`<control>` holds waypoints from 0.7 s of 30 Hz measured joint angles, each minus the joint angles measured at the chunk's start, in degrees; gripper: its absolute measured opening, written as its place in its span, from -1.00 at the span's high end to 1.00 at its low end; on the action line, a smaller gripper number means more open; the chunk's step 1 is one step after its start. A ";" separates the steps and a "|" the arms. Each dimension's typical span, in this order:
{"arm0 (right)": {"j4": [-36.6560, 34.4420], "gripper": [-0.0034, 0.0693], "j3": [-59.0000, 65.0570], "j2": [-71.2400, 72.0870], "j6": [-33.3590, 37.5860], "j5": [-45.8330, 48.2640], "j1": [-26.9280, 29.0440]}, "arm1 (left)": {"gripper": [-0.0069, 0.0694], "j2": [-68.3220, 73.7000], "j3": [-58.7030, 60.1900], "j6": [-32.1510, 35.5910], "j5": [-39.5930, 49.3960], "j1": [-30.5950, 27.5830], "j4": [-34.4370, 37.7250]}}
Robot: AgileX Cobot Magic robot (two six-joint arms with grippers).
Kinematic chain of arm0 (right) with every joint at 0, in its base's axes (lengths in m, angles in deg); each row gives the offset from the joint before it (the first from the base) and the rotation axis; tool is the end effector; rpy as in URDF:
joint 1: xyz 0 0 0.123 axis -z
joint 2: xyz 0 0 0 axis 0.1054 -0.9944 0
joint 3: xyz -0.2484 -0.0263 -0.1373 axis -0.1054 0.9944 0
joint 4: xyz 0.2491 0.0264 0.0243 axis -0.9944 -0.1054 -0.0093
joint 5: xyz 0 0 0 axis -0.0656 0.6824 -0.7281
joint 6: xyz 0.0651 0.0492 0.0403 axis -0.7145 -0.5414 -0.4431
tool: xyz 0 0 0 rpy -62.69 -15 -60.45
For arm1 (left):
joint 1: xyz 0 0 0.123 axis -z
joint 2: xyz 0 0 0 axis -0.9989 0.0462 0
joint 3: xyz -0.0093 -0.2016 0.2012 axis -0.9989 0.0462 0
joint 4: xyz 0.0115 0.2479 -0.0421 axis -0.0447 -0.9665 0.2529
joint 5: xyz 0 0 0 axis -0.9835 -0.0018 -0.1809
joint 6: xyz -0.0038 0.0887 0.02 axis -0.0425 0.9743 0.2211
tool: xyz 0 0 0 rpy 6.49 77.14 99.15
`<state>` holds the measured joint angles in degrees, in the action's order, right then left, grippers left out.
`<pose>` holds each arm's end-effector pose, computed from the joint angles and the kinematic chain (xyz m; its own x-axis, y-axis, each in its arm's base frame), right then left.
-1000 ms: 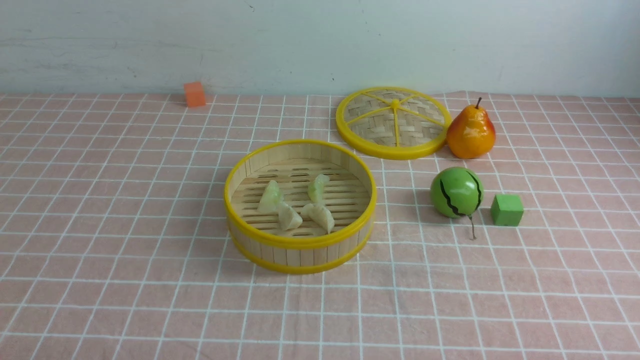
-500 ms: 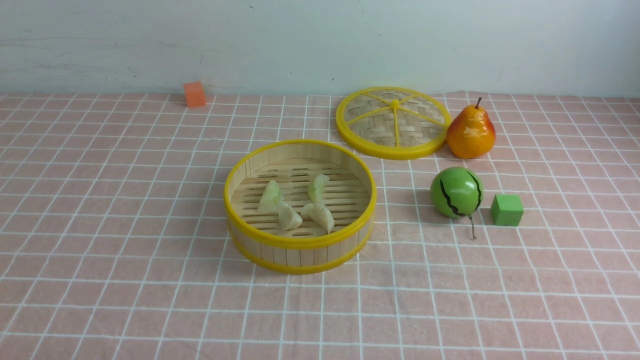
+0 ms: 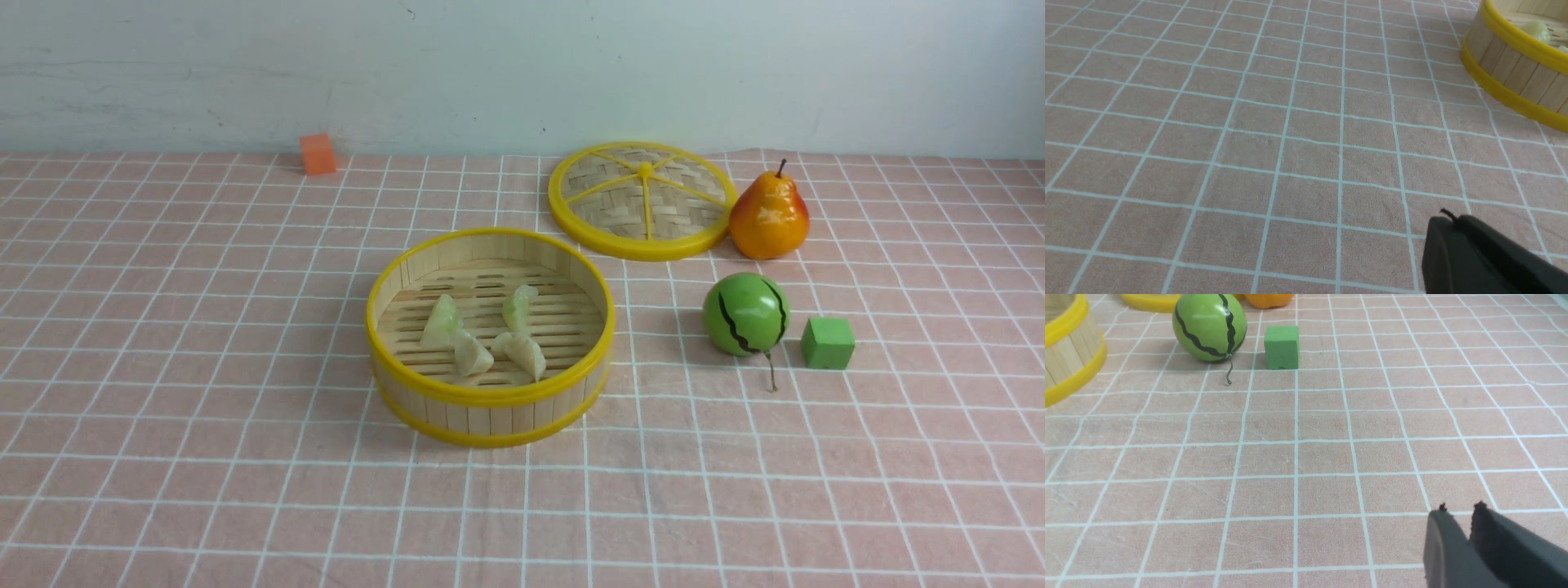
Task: Put the dumplings into the steamer on the table with the pink tablecloth.
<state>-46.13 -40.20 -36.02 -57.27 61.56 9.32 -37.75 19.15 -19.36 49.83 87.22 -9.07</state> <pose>0.0520 -0.0033 0.1741 -0.2923 0.0908 -0.9520 0.0827 0.9942 0.0694 0.0524 -0.0010 0.1696 -0.3063 -0.1532 -0.9395 -0.0389 0.9882 -0.1485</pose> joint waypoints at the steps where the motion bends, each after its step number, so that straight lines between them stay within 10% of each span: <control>1: 0.00 0.61 0.00 0.00 0.00 0.00 0.00 | 0.85 0.00 0.00 0.00 0.00 0.00 0.00; 21: 0.00 0.54 0.00 0.00 0.05 0.00 0.00 | 0.85 0.00 0.06 0.00 -0.66 0.00 -0.05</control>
<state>-46.13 -40.20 -36.02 -57.22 61.56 9.32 -37.75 19.22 -19.36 49.17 87.22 -9.11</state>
